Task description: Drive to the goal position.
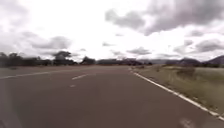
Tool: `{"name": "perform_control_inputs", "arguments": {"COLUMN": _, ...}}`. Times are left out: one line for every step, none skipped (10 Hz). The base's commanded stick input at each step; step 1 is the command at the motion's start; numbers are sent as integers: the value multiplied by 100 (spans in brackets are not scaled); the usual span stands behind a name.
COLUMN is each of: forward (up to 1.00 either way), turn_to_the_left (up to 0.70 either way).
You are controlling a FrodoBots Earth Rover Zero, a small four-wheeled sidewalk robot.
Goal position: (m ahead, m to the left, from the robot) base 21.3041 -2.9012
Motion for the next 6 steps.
{"name": "perform_control_inputs", "arguments": {"forward": 70, "turn_to_the_left": 0}}
{"name": "perform_control_inputs", "arguments": {"forward": 70, "turn_to_the_left": 0}}
{"name": "perform_control_inputs", "arguments": {"forward": 70, "turn_to_the_left": 0}}
{"name": "perform_control_inputs", "arguments": {"forward": 70, "turn_to_the_left": 0}}
{"name": "perform_control_inputs", "arguments": {"forward": 70, "turn_to_the_left": 0}}
{"name": "perform_control_inputs", "arguments": {"forward": 70, "turn_to_the_left": 0}}
